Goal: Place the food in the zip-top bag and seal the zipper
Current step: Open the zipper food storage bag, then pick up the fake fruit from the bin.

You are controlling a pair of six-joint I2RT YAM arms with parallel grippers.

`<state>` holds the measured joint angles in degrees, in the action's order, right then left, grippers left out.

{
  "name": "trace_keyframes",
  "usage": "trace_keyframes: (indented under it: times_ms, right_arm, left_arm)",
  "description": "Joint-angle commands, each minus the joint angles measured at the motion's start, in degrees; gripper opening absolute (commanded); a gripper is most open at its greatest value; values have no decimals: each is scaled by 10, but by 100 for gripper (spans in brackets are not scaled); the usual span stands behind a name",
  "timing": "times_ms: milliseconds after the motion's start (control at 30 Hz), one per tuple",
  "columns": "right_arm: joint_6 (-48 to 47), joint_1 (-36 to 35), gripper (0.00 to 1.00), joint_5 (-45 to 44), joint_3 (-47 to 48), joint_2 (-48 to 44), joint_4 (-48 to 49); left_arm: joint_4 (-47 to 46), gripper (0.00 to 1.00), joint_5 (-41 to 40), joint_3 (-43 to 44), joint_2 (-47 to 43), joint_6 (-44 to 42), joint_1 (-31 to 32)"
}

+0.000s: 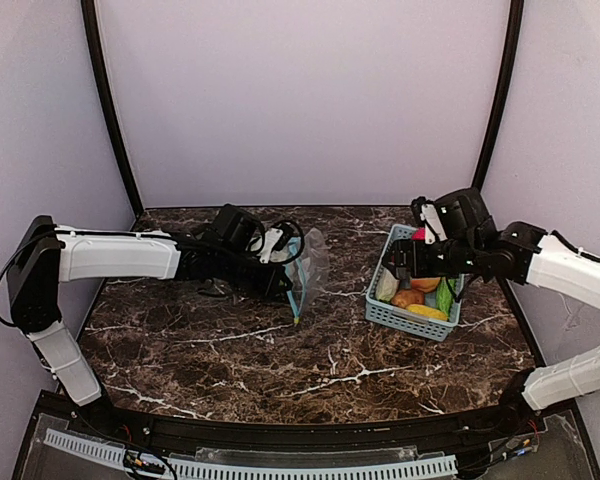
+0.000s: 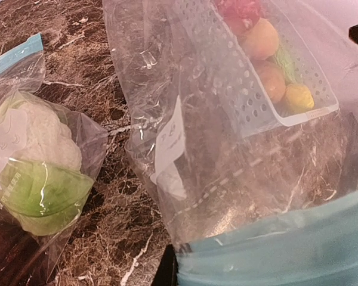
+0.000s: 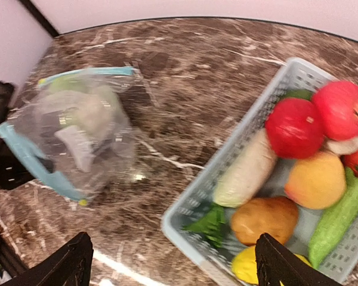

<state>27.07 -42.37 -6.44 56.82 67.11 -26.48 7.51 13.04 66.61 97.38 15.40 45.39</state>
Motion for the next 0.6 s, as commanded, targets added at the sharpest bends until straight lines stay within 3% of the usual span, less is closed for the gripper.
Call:
trace_keyframes:
  times_ms: [0,167,333,567]
  right_arm:
    - [-1,59,93,-65,-25,7,-101]
    - [-23,135,93,-41,-55,24,-96]
    - [-54,167,93,-44,-46,65,-79]
    - [-56,216,90,-22,-36,141,14]
  left_arm:
    - [21,1,0,16,-23,-11,-2]
    - [22,1,3,17,-20,-10,-2]
    - [21,1,5,17,-20,-9,-2]
    - [21,1,9,17,-19,-7,-2]
